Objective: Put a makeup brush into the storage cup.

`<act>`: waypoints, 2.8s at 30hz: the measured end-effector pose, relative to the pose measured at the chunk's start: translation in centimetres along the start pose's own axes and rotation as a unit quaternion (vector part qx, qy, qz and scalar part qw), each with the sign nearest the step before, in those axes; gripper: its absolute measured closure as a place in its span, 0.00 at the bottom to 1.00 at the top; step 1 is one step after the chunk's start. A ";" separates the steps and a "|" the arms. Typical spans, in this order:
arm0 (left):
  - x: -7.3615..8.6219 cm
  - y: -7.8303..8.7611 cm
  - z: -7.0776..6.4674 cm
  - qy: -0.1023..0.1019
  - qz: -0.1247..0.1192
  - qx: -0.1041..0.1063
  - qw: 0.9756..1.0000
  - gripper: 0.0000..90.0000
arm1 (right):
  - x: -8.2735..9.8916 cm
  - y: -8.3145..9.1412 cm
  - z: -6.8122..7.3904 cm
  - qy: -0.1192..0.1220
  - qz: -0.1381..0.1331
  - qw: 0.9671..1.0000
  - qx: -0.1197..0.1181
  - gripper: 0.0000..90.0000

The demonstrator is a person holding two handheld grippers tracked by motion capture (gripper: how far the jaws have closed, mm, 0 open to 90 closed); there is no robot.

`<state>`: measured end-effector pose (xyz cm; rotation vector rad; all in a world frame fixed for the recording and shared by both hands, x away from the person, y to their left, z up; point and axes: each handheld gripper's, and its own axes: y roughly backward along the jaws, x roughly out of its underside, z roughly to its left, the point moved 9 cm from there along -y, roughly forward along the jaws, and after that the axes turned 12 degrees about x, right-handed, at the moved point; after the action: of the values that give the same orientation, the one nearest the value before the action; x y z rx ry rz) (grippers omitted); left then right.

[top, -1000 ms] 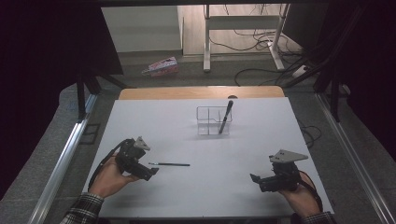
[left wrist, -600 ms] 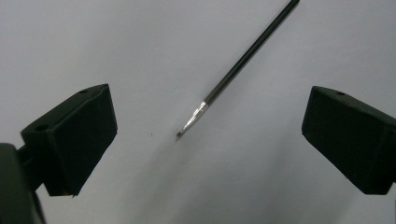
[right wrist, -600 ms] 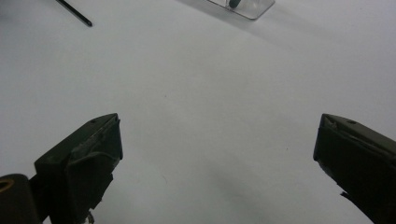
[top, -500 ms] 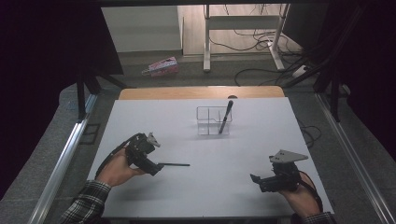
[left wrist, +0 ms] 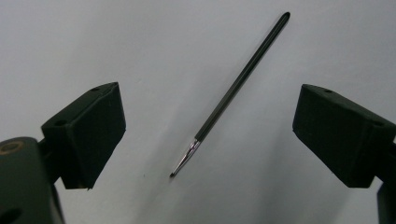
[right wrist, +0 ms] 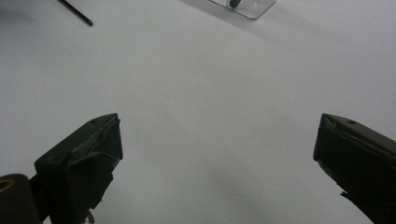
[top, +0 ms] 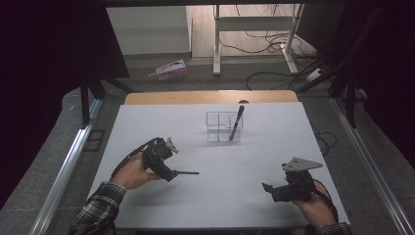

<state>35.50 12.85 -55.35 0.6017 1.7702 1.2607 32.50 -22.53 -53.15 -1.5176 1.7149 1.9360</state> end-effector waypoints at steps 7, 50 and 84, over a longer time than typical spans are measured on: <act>-0.5 -0.6 0.1 -0.011 0.012 0.003 1.000 0.16 | 0.0 0.0 0.0 0.000 0.000 1.000 0.000 0.01; 1.1 -3.9 0.8 0.013 0.058 0.064 0.996 0.78 | 0.1 0.1 0.2 0.008 0.002 1.000 -0.003 0.02; 0.1 -1.4 -1.8 -0.025 -0.013 0.099 0.995 0.95 | -0.2 0.1 0.3 0.007 -0.007 1.000 -0.003 0.03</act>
<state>34.04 11.49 -56.45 0.7128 1.8689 1.0503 32.36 -22.26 -52.96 -1.5461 1.7004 1.9297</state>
